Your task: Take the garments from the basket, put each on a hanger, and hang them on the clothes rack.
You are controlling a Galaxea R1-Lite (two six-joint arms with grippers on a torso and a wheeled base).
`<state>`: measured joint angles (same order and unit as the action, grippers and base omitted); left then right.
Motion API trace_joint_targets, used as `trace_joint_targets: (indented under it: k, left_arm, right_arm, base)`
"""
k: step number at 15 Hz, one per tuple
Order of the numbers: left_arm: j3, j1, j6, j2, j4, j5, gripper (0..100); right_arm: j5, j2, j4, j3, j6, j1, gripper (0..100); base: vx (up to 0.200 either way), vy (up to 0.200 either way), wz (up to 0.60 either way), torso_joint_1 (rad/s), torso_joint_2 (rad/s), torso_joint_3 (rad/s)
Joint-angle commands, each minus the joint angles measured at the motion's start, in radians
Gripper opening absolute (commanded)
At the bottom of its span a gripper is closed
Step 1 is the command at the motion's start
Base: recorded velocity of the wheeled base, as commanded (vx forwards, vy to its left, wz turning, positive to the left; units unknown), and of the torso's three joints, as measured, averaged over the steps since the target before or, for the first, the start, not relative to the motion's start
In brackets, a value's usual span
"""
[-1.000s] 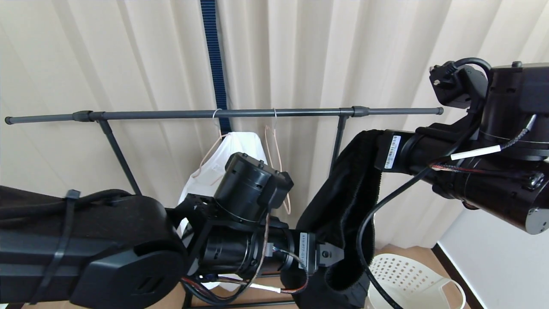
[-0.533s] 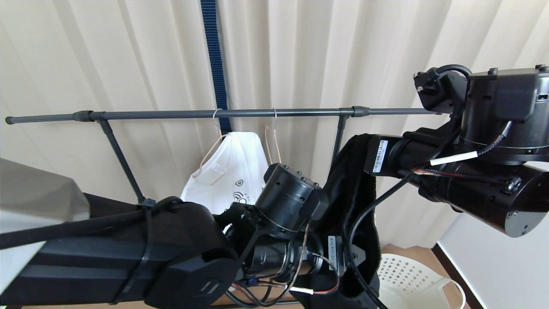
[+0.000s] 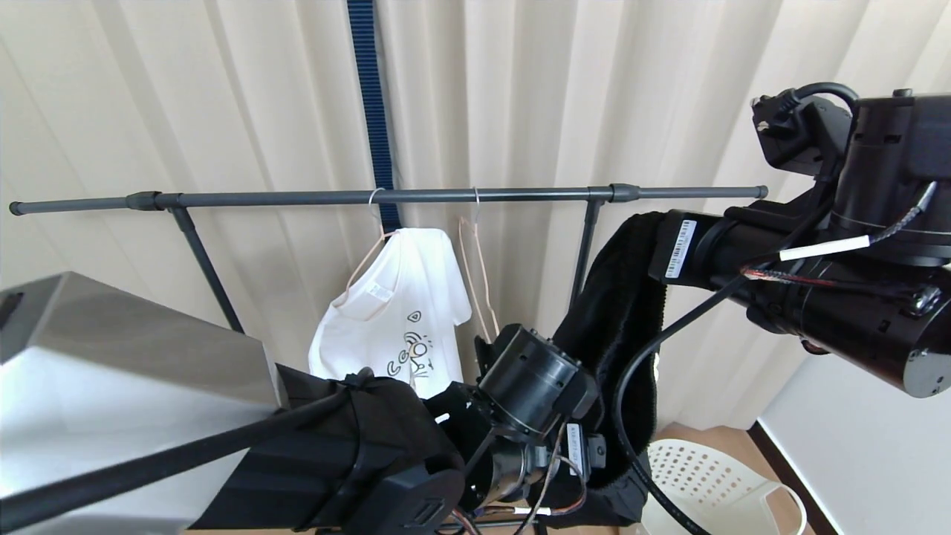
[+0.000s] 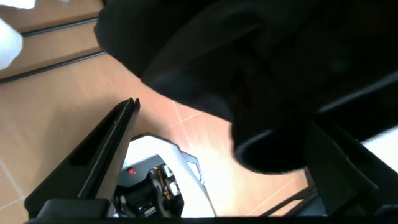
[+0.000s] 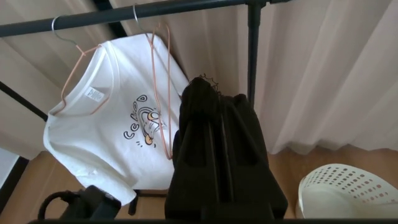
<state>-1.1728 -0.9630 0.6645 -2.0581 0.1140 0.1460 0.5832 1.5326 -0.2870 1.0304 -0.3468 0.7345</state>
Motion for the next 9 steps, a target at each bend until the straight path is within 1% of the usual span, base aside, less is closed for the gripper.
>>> trace_joint_targets:
  k: [1,4,5,7,9]
  left_arm:
    - [0.022,-0.008,0.0,-0.007,0.001,0.001,100]
    - [0.074,-0.033,-0.003,-0.004,0.001,0.021,100]
    - [0.091,-0.046,-0.003,-0.001,0.001,0.052,0]
    - [0.12,-0.046,-0.008,0.032,0.003,0.078,0]
    - [0.125,-0.037,-0.022,0.085,-0.001,0.081,0]
  right_arm:
    - [0.0,-0.02,0.0,0.003,0.0,-0.007,0]
    - [0.001,-0.029,0.002,0.008,0.003,-0.047,0]
    - [0.0,-0.031,0.002,0.01,0.005,-0.079,0]
    - [0.0,-0.029,0.003,0.008,0.009,-0.109,0]
    - [0.0,-0.029,0.003,0.007,0.022,-0.129,0]
  base:
    - [0.0,0.0,0.0,0.0,0.0,0.0]
    - [0.0,0.0,0.0,0.0,0.0,0.0]
    - [0.0,0.0,0.0,0.0,0.0,0.0]
    - [0.0,0.0,0.0,0.0,0.0,0.0]
    - [0.0,0.0,0.0,0.0,0.0,0.0]
